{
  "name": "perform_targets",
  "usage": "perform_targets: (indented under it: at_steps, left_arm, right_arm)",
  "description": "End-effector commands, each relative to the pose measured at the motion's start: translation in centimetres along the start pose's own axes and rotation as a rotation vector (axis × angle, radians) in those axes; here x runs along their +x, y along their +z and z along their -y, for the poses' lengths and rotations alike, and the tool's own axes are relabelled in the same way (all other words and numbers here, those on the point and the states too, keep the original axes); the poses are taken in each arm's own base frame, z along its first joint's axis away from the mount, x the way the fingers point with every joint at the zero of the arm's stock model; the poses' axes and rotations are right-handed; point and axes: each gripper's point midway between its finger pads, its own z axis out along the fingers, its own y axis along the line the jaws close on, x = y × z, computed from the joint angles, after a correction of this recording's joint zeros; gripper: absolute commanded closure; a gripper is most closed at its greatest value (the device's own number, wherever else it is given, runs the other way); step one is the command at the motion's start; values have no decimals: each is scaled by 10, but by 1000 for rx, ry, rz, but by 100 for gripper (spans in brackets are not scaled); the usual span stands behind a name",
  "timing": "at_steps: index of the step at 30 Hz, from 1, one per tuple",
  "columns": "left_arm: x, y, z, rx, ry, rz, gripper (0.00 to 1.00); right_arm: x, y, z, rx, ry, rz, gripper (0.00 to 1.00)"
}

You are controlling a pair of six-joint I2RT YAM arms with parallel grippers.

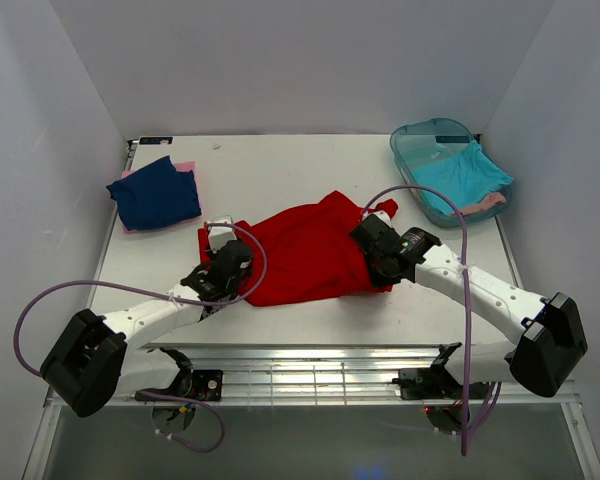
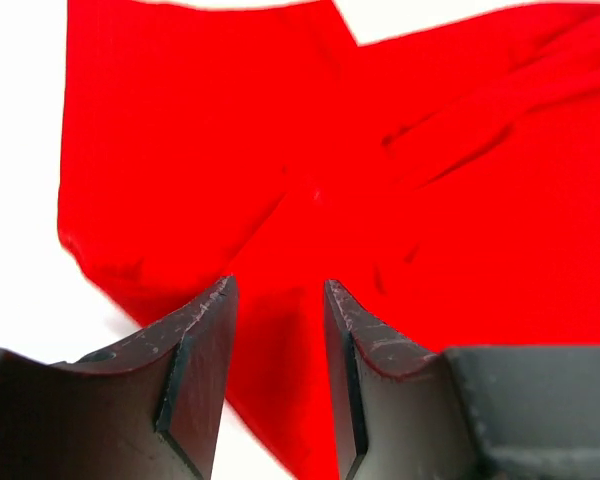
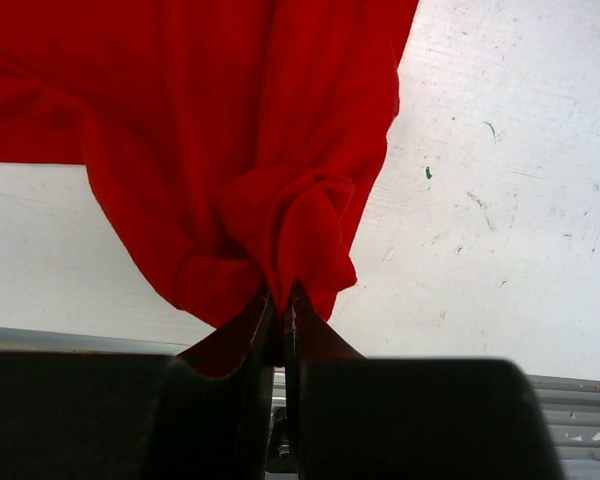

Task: Fold and stack the t-shirts
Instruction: Flatten the tshirt out

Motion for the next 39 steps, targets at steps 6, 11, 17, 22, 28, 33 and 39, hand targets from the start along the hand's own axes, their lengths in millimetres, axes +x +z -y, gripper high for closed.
perform_targets:
  at_steps: [6, 11, 17, 22, 28, 33, 39]
  left_arm:
    - [-45, 10, 22, 9, 6, 140, 48]
    - [-34, 24, 15, -46, 23, 147, 47]
    - [-35, 34, 13, -87, 79, 162, 44]
    - [-32, 39, 18, -70, 80, 157, 44]
    - [-16, 47, 19, -67, 90, 114, 47]
    - [-23, 42, 12, -94, 63, 144, 100]
    - [-70, 18, 1, -181, 19, 234, 100]
  right_arm:
    - [-1, -7, -1, -19, 29, 27, 92]
    - [2, -6, -1, -20, 26, 21, 92]
    - [5, -5, -1, -23, 30, 16, 92]
    - [7, -6, -2, -29, 32, 10, 92]
    - [6, -10, 1, -21, 36, 17, 92]
    - [7, -10, 3, -10, 46, 26, 92]
    - [-26, -21, 19, 85, 56, 136, 92]
